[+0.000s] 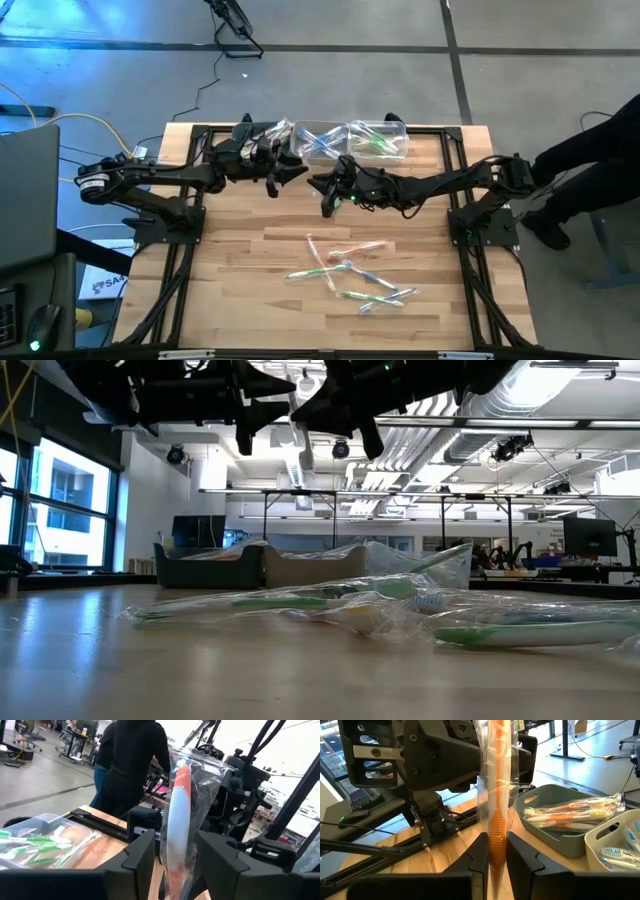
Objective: Pick & Place Toothbrushes
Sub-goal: Put the orange toothbrush into the dark blue bin
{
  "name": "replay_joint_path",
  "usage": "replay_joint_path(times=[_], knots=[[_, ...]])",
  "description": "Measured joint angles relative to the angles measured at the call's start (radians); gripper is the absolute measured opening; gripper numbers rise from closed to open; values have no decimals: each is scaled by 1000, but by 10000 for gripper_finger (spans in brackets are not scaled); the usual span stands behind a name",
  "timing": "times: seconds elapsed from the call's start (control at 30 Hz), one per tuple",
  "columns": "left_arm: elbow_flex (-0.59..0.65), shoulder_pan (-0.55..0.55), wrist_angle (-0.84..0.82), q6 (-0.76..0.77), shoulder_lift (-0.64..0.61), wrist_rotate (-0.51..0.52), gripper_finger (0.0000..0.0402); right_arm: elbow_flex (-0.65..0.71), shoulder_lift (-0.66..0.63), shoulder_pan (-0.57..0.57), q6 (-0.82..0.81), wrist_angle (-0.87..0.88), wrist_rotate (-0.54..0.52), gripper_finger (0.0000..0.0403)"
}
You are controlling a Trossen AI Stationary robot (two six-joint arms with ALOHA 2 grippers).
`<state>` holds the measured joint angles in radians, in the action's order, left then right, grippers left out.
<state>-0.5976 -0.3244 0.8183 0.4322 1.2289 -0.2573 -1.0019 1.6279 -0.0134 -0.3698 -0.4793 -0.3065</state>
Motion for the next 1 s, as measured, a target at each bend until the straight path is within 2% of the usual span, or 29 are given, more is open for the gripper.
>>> replay_joint_path(times=[0.1, 0.43, 0.73, 1.0], knots=[[0, 0, -1, 0, 0, 0, 129, 0, 0, 0, 0, 0, 0, 38], [0, 0, -6, 17, 0, 1, 47, 0, 0, 0, 0, 0, -2, 38], [0, 0, -6, 20, 0, -1, 42, 0, 0, -1, -1, 0, 17, 37], [0, 0, -6, 25, 0, -5, 24, 0, 0, -1, 4, -4, 80, 91]])
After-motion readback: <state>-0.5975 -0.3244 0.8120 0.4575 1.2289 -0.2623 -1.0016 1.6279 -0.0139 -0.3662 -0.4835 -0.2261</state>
